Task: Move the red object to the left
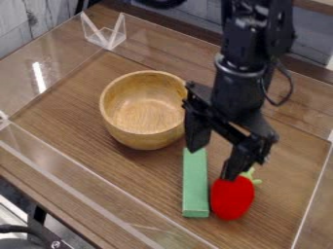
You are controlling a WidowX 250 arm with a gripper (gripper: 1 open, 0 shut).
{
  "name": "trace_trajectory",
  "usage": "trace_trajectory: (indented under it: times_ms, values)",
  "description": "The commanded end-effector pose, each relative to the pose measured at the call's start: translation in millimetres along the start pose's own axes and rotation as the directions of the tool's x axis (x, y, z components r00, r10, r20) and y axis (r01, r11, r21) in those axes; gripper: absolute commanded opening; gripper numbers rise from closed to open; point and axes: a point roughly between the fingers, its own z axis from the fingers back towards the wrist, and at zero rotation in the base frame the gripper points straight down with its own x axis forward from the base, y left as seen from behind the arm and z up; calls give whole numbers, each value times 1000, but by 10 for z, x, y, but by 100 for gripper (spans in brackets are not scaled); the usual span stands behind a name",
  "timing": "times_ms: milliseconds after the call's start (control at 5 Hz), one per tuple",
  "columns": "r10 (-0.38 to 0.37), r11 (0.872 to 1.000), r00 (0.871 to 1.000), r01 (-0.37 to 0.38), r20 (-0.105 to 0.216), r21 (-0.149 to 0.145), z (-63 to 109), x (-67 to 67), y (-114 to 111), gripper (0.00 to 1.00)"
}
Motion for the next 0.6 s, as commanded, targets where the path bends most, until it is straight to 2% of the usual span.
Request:
trace_trajectory:
  times_ms: [0, 400]
  values:
    - [-96, 995, 992, 96, 78, -2, -11, 39, -61, 100]
    - [-268, 963, 955, 268, 127, 17, -237, 106, -188, 100]
